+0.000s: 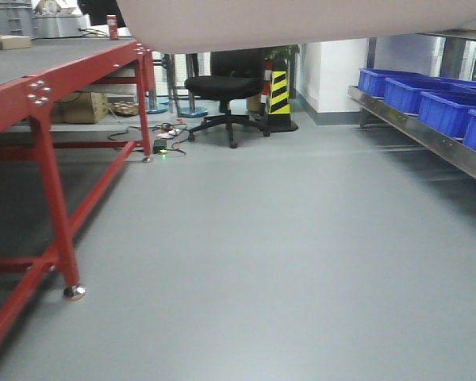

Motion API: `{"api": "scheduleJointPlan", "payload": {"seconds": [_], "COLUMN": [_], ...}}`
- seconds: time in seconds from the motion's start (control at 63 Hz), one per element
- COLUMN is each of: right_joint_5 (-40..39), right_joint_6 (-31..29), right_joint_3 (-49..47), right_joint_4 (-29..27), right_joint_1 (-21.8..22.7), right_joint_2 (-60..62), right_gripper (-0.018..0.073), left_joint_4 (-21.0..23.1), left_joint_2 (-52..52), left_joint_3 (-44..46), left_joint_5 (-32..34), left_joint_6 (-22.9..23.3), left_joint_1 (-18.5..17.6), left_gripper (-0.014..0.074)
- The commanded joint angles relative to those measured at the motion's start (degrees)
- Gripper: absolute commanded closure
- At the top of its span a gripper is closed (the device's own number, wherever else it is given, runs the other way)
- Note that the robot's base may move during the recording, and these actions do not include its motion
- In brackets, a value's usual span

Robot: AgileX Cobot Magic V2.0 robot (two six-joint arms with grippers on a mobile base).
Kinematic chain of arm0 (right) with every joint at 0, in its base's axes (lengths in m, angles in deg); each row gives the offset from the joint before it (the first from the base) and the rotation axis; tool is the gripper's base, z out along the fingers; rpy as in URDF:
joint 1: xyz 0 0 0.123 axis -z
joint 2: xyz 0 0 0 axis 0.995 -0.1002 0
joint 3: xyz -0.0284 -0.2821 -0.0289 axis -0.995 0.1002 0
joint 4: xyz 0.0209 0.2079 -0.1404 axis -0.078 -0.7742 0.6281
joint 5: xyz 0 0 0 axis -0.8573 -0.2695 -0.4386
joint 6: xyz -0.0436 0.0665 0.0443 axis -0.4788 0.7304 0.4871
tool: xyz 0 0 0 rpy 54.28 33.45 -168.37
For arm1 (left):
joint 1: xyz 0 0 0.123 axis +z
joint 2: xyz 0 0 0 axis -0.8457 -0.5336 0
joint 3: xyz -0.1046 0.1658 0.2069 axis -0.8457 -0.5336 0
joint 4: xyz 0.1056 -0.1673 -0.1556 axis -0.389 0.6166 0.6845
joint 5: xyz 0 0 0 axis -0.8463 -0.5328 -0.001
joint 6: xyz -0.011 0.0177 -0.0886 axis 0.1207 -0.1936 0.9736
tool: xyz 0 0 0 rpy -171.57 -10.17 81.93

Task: Grab white bin and place on right shelf
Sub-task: 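Hold the bin raised while the base turns away from the table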

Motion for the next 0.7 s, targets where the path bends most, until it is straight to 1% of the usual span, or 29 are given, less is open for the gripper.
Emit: {"api": "scheduleJointPlan", "payload": {"seconds": [0.0, 0.683], "right_joint_5": [11.1, 11.1], "right_joint_6": [-0.1, -0.1], "right_joint_3": [-2.3, -2.3], "right_joint_4": [-3.9, -3.9], "right_joint_1": [-1.9, -1.9], "right_joint_2": [1.6, 1.6], "right_gripper": [0.0494, 0.0494], "left_joint_4": [9.4, 9.3], "left_joint_2": [2.5, 2.5], "left_joint_3": [2.6, 2.6], "left_joint_5": [-12.3, -12.3], "left_joint_6": [-1.2, -1.2], "left_joint_1": [-2.6, -2.6], "left_gripper": [0.0723, 0.0723]}}
